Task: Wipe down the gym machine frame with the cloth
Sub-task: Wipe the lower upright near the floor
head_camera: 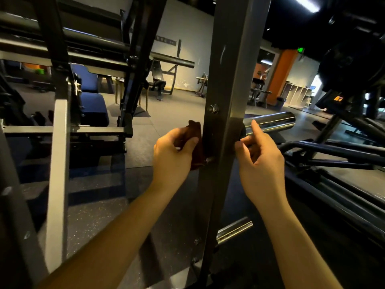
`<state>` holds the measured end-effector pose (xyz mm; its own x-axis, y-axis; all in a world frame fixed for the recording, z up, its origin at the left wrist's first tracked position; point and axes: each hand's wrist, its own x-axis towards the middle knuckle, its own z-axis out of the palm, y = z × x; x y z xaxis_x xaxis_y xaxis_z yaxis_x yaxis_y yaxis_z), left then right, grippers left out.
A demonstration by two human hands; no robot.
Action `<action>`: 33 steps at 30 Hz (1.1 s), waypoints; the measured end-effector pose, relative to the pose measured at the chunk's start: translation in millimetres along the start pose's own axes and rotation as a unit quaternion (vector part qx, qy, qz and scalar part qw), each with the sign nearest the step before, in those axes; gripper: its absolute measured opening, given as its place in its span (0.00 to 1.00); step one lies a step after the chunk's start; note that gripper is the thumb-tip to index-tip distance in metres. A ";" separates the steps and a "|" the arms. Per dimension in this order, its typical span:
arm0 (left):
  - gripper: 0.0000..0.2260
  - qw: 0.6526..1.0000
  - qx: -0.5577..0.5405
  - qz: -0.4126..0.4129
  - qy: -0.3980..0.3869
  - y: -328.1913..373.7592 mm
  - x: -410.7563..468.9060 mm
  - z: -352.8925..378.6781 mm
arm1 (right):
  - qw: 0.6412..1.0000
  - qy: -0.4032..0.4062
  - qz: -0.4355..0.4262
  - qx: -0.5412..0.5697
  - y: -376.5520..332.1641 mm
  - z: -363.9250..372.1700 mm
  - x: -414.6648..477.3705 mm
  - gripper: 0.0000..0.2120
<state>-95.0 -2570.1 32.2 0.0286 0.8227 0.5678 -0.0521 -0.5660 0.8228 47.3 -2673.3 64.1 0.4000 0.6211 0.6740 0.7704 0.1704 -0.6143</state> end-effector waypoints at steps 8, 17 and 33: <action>0.08 0.991 0.005 0.093 -0.094 -3.5 -29.3 3.3 | 0.999 -0.037 0.009 0.007 4.0 4.7 6.7 0.25; 0.07 0.996 -0.084 0.002 -0.002 17.2 -13.0 16.9 | 0.998 -0.048 -0.016 -0.026 -0.1 4.4 12.1 0.17; 0.05 0.997 -0.027 0.066 -0.028 14.4 -29.3 17.1 | 0.999 -0.045 -0.015 0.007 -4.4 6.1 6.3 0.17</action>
<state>-79.5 -2603.2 27.9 0.0739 0.7358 0.6732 -0.1129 -0.6645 0.7387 43.4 -2665.5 68.6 0.3305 0.6819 0.6526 0.7740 0.1999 -0.6008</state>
